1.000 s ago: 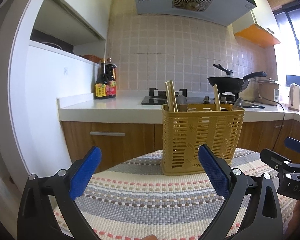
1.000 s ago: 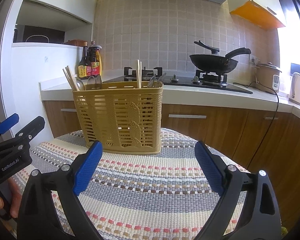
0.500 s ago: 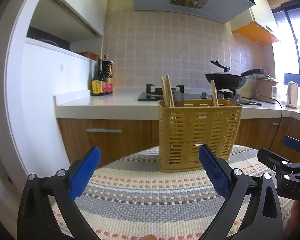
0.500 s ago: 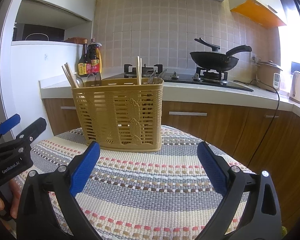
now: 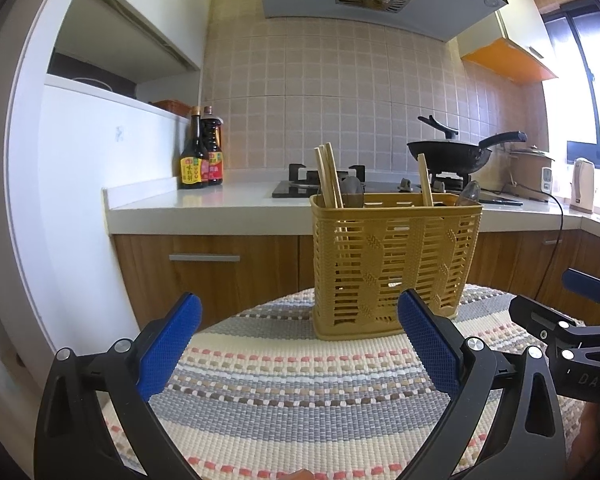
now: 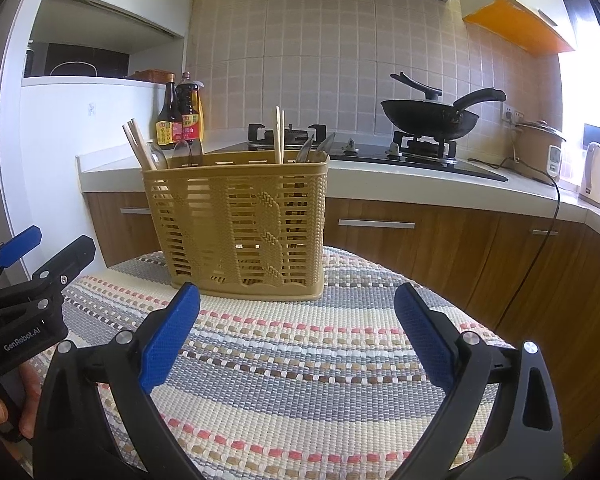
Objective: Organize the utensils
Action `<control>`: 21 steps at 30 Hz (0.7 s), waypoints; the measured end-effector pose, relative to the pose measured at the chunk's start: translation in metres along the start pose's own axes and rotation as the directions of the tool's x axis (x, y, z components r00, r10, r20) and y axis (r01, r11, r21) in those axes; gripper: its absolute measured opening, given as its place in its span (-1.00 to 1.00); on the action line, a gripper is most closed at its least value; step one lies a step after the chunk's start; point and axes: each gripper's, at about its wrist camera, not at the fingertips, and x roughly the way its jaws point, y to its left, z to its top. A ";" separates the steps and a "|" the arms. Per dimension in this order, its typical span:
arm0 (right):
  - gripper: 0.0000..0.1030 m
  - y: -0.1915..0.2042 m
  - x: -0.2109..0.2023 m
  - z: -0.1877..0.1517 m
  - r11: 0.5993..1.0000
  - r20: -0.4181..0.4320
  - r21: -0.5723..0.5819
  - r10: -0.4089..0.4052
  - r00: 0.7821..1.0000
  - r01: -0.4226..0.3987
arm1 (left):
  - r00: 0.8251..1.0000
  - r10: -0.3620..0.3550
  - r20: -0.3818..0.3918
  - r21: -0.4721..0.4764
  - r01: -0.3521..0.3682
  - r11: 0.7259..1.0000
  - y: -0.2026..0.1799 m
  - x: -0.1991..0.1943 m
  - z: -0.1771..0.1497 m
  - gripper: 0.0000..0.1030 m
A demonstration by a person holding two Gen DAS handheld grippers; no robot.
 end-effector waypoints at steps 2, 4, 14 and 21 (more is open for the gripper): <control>0.81 0.000 0.000 0.000 1.000 -0.002 0.001 0.000 1.000 0.000 | 1.000 -0.001 -0.006 -0.001 0.001 1.000 0.000 0.001 0.000 0.85; 0.81 0.000 0.000 0.000 1.000 -0.001 -0.001 0.000 1.000 0.000 | 1.000 0.000 -0.006 -0.001 0.000 1.000 0.000 0.000 0.000 0.85; 0.81 0.001 0.001 0.000 1.000 -0.005 -0.005 0.001 1.000 -0.001 | 1.000 -0.001 -0.006 -0.001 0.001 1.000 0.000 0.000 0.000 0.85; 0.81 0.001 0.001 0.000 1.000 -0.005 -0.004 0.001 1.000 -0.001 | 1.000 0.003 -0.006 -0.002 -0.003 1.000 0.001 -0.001 0.001 0.85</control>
